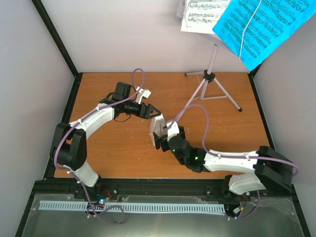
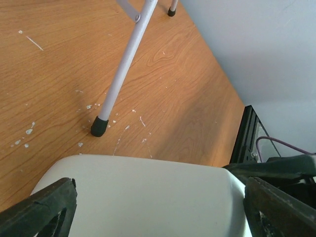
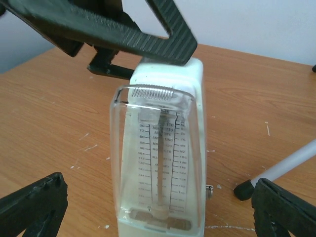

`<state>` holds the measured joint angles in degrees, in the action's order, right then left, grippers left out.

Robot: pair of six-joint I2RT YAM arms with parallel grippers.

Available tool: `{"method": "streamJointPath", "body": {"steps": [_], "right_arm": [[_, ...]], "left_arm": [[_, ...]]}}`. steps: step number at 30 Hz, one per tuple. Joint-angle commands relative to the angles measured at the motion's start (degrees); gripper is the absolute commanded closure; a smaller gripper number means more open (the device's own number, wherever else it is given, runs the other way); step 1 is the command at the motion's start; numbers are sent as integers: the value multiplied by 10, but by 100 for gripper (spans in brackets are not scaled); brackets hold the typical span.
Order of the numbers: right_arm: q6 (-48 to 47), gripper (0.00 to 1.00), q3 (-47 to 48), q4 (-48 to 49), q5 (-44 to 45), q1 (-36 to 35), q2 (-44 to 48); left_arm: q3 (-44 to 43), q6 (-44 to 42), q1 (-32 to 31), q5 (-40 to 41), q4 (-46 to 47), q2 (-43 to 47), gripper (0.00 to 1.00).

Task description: Pack up the instrument practice props

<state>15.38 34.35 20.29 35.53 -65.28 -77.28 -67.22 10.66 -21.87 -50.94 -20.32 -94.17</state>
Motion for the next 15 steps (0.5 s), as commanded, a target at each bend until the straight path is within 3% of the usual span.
{"method": "streamJointPath", "body": {"steps": [1,7,12,15], "right_arm": [[-27,0,-38,-15,-57,-2,78],[-50,0,-78,-34,-149,-1,231],[-48,0,-67,-96,-117,3,319],[-13,0,-50,-158,-119,51,335]], "left_arm": [[14,-1,10,56,-3,30,4],[55,31,47,70,76,100,1],[65,-11,47,68,82,139,1],[72,-67,35,59,66,158,1]]}}
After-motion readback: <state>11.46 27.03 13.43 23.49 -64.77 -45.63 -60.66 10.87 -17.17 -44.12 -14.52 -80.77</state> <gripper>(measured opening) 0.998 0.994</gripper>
